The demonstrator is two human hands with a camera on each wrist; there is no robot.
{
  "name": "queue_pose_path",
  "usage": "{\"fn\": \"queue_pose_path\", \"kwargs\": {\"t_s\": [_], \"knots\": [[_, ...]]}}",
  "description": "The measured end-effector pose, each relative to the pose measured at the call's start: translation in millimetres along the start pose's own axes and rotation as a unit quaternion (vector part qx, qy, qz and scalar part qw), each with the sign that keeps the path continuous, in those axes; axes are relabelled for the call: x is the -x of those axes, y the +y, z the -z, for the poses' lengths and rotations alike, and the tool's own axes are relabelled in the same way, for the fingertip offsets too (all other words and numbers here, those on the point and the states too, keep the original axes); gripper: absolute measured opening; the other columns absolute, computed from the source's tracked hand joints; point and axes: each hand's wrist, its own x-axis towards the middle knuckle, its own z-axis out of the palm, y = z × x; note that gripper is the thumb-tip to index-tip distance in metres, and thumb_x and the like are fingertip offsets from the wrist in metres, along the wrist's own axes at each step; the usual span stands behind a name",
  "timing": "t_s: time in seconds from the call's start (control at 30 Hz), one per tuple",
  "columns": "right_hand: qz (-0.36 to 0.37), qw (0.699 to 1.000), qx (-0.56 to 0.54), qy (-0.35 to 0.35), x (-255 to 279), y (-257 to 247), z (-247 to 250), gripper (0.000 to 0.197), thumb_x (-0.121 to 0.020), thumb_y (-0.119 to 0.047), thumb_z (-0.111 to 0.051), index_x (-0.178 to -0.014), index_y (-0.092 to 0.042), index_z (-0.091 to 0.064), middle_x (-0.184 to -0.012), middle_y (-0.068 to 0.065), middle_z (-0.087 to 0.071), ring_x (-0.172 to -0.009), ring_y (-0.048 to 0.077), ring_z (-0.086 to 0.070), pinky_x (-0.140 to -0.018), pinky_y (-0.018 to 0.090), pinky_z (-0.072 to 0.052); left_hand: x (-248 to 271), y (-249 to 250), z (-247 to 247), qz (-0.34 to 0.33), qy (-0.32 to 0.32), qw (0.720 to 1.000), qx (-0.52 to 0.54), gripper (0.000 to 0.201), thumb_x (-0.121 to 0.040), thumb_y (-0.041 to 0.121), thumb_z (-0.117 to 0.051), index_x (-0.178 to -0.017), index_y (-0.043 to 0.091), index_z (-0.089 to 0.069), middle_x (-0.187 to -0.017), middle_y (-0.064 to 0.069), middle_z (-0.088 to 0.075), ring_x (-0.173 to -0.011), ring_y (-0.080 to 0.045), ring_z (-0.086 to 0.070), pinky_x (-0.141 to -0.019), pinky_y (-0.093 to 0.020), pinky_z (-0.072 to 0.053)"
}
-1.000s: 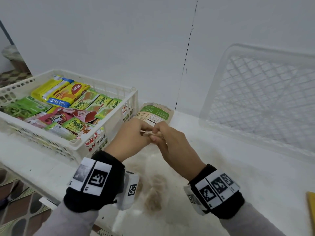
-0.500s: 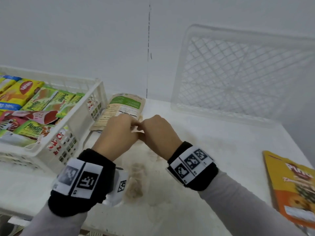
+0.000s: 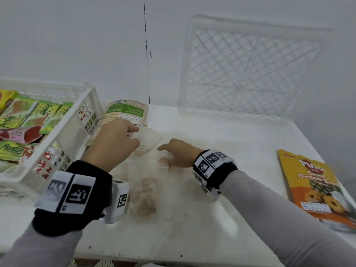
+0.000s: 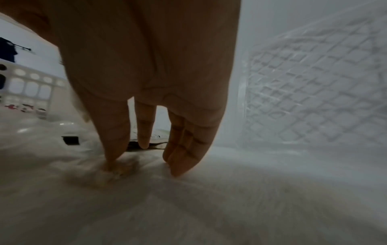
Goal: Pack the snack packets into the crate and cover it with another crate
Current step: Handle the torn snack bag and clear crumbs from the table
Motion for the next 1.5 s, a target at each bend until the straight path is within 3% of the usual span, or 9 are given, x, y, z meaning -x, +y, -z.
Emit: {"fn": "queue_pose_path", "kwargs": {"t_s": [0.27,0.43,0.63,0.73,0.83,0.97,1.17,1.3,1.5], "knots": [[-0.009,0.999,-0.038,-0.02,-8.9,-0.7,-2.9,0.033,-0.087,-0.027,-0.063,-0.118,-0.015,-0.059,-0.118,0.011,-0.051,-0.105,0.025,-0.053,-0.088,0.028,-0.04,-2.4,-5.7,0.8,-0.014,-0.006,1.0,0.02,0.041,-0.077,0.007,-0.064,-0.119,0.01,-0.064,-0.113,-0.006,-0.063,-0.099,-0.019,-0.058,-0.082,-0.022,-0.038],[-0.019,0.984,-0.124,0.131,-1.2,2.4,11.9,0.007,-0.083,-0.01,-0.062,-0.088,-0.012,-0.057,-0.093,0.005,-0.06,-0.084,0.018,-0.052,-0.059,0.016,-0.038,-3.3,-10.6,4.3,-0.004,-0.025,0.999,0.046,0.042,-0.078,0.006,-0.063,-0.119,0.012,-0.064,-0.113,-0.005,-0.062,-0.101,-0.018,-0.059,-0.087,-0.027,-0.043],[0.126,0.787,-0.36,0.485,35.0,-31.5,45.8,0.016,-0.082,-0.027,-0.07,-0.079,-0.021,-0.056,-0.078,-0.004,-0.066,-0.08,0.01,-0.064,-0.064,0.021,-0.054,-3.0,-15.6,9.6,0.013,-0.027,0.998,0.052,0.044,-0.078,0.003,-0.059,-0.12,0.015,-0.063,-0.113,0.0,-0.06,-0.1,-0.015,-0.058,-0.087,-0.028,-0.045],[0.209,0.772,-0.453,0.395,41.7,-60.3,38.4,0.022,-0.084,-0.016,-0.066,-0.084,-0.032,-0.051,-0.091,0.007,-0.071,-0.092,0.022,-0.069,-0.071,0.034,-0.058,-3.4,-16.0,8.5,0.026,-0.043,0.997,0.062,0.036,-0.077,0.0,-0.059,-0.11,0.013,-0.066,-0.108,-0.002,-0.062,-0.099,-0.017,-0.061,-0.084,-0.028,-0.047],[0.192,0.837,-0.381,0.342,37.4,-72.5,22.4,0.021,-0.09,-0.007,-0.056,-0.091,-0.024,-0.044,-0.09,0.01,-0.07,-0.082,0.019,-0.068,-0.068,0.033,-0.056,-2.7,-11.6,8.9,-0.004,-0.055,0.997,0.061,0.021,-0.072,-0.004,-0.057,-0.078,0.015,-0.065,-0.08,-0.004,-0.062,-0.079,-0.023,-0.058,-0.062,-0.026,-0.041],[0.189,0.902,-0.199,0.333,33.8,-69.7,19.0,0.006,-0.092,-0.004,-0.049,-0.094,-0.009,-0.046,-0.074,0.0,-0.06,-0.056,0.005,-0.051,-0.052,0.017,-0.038,0.8,-15.8,10.6,0.01,-0.067,0.995,0.07,0.042,-0.072,-0.004,-0.055,-0.106,0.015,-0.071,-0.093,-0.002,-0.065,-0.085,-0.019,-0.059,-0.059,-0.017,-0.038],[0.172,0.947,0.142,0.232,18.5,-83.1,24.7,0.025,-0.093,-0.015,-0.047,-0.113,-0.02,-0.061,-0.104,0.0,-0.066,-0.094,0.023,-0.062,-0.076,0.033,-0.049,5.1,-15.3,9.2,0.046,-0.053,0.992,0.101,0.041,-0.076,0.002,-0.06,-0.114,0.013,-0.067,-0.114,-0.005,-0.065,-0.102,-0.017,-0.062,-0.092,-0.037,-0.049],[0.18,0.955,-0.134,0.192,10.5,-85.2,43.0,0.034,-0.082,-0.026,-0.07,-0.114,-0.016,-0.068,-0.111,0.001,-0.069,-0.1,0.01,-0.064,-0.087,0.022,-0.05,6.4,-25.4,17.5,0.051,-0.033,0.995,0.075,0.037,-0.075,0.005,-0.064,-0.11,0.015,-0.068,-0.104,-0.007,-0.068,-0.097,-0.02,-0.063,-0.088,-0.039,-0.051],[0.007,0.83,-0.522,0.194,-37.1,-64.8,58.7,0.013,-0.086,-0.003,-0.059,-0.077,-0.011,-0.062,-0.074,0.008,-0.062,-0.068,0.017,-0.061,-0.073,0.036,-0.058,8.3,-43.6,33.5,0.108,-0.004,0.993,0.051,0.042,-0.079,0.001,-0.06,-0.119,0.014,-0.064,-0.126,-0.006,-0.06,-0.111,-0.018,-0.059,-0.093,-0.029,-0.047]]}}
